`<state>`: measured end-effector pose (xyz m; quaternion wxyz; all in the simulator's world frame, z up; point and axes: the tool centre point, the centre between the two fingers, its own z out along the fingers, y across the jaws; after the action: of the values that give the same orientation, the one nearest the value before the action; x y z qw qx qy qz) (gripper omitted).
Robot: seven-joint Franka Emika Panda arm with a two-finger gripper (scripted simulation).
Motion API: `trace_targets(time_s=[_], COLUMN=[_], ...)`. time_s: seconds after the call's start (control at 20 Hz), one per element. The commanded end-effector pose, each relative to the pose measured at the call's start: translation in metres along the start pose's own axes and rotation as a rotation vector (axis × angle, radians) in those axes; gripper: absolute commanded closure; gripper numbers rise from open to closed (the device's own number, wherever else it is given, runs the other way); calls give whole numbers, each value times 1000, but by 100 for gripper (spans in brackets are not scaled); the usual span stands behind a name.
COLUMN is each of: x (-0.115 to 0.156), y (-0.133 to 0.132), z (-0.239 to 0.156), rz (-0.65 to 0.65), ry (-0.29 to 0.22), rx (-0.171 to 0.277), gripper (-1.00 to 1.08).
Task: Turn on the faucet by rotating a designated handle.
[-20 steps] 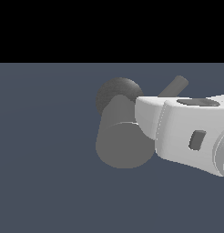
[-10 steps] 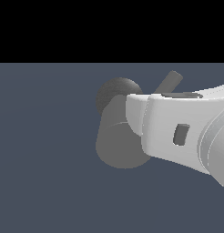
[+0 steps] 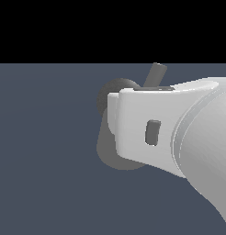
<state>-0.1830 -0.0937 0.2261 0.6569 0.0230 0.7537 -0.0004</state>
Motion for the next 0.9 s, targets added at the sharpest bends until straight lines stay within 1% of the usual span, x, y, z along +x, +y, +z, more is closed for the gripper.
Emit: trace_targets(time_s=[0.0, 0.1, 0.15, 0.2, 0.85], x=[-53, -55, -18, -14, -39], y=[14, 17, -3, -4, 43], z=[10, 10, 4, 6, 8], rz=[-17, -17, -4, -3, -11], ry=[-132, -134, -42, -34, -89], rx=[-18, -18, 17, 20, -1], gripper=[108, 108, 108, 108, 108])
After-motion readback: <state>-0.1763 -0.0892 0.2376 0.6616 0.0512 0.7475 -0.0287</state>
